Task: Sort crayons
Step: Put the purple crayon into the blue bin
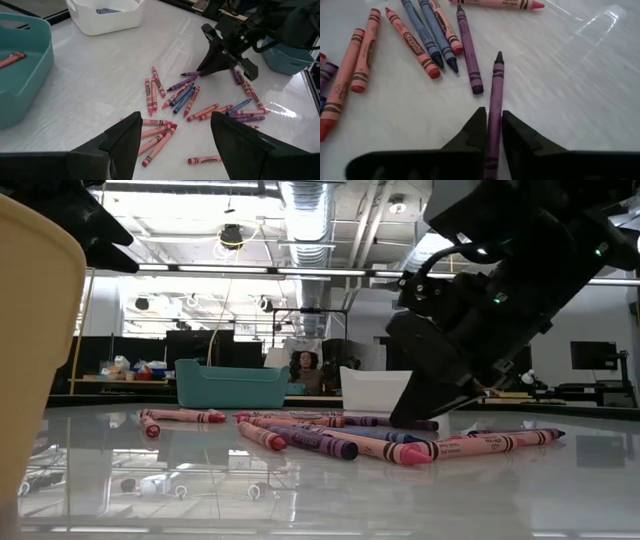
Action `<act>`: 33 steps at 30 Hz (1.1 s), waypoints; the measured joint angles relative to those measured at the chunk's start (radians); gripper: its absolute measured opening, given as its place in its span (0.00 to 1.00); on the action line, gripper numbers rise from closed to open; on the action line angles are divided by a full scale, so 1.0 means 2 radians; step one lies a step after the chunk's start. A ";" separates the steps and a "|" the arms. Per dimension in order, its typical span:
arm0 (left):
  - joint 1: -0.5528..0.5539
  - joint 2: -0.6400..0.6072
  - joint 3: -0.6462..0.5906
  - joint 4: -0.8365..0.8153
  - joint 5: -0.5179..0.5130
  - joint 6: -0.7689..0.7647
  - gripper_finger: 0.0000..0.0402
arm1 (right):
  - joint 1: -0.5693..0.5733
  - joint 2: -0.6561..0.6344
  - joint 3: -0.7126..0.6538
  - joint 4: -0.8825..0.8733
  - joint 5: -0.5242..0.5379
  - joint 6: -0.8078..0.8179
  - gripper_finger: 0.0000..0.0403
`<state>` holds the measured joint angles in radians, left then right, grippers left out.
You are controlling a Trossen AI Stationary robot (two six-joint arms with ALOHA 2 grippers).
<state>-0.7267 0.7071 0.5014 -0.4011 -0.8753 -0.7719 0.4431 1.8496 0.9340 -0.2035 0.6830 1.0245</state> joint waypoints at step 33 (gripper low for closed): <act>0.000 0.000 0.000 0.000 -0.002 -0.001 0.57 | 0.132 0.002 0.307 -0.462 -0.119 0.081 0.01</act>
<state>-0.7265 0.7071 0.5014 -0.4007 -0.8787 -0.7731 0.7070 1.8538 1.5480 -1.1284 0.4449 1.1866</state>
